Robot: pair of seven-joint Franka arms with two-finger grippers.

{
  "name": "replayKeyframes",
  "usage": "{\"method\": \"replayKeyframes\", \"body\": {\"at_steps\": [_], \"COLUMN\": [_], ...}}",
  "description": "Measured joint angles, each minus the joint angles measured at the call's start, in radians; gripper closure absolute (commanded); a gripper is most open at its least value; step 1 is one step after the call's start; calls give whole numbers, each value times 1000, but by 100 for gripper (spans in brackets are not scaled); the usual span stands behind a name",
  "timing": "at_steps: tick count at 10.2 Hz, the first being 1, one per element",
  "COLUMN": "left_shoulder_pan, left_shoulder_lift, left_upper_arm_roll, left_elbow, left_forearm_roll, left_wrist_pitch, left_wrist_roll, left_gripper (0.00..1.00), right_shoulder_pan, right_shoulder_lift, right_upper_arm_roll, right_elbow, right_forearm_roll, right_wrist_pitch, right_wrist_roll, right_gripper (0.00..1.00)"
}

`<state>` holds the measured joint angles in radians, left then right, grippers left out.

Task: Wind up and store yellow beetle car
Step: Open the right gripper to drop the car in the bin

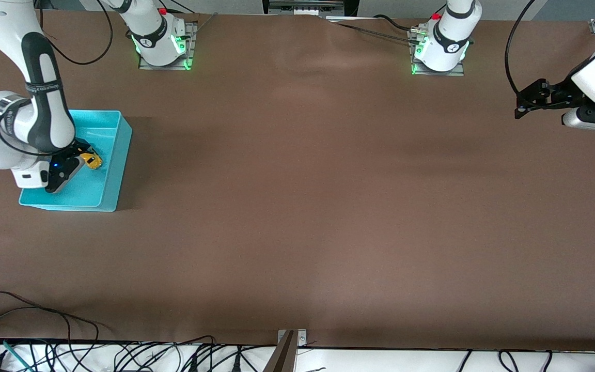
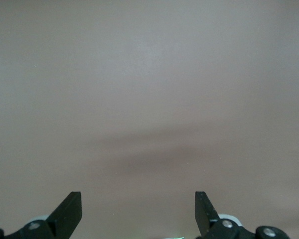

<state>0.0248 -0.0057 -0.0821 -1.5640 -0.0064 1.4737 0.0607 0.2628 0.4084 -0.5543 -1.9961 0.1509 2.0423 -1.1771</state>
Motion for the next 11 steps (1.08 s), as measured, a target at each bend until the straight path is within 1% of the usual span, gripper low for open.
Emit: {"method": "replayKeyframes", "body": {"at_steps": [2,3,4,6,7,9,11], "left_shoulder_pan": [0,0,0,0,0,0,0], "left_shoulder_lift": [0,0,0,0,0,0,0], "left_upper_arm_roll": [0,0,0,1,1,0,1], "left_elbow": [0,0,0,0,0,0,0], "left_forearm_roll": [0,0,0,0,0,0,0], "left_wrist_pitch": [0,0,0,0,0,0,0], "left_wrist_roll": [0,0,0,0,0,0,0], "left_gripper": [0,0,0,0,0,0,0], "right_shoulder_pan": [17,31,53,100,111,123,131], "right_shoulder_lift": [-16,-22,-27,-29,-30,-50,-110], "right_upper_arm_roll": [2,4,5,8,9,9,8], "right_elbow": [182,268,344,467,506,545,557], "right_forearm_roll": [0,0,0,-1,0,-1,-8], "right_wrist_pitch": [-209,-300,-370,-456,-472,-483,-540], "right_wrist_roll": [146,241,346,564,647,771,911], "right_gripper": [15,9,0,0,0,0,0]}}
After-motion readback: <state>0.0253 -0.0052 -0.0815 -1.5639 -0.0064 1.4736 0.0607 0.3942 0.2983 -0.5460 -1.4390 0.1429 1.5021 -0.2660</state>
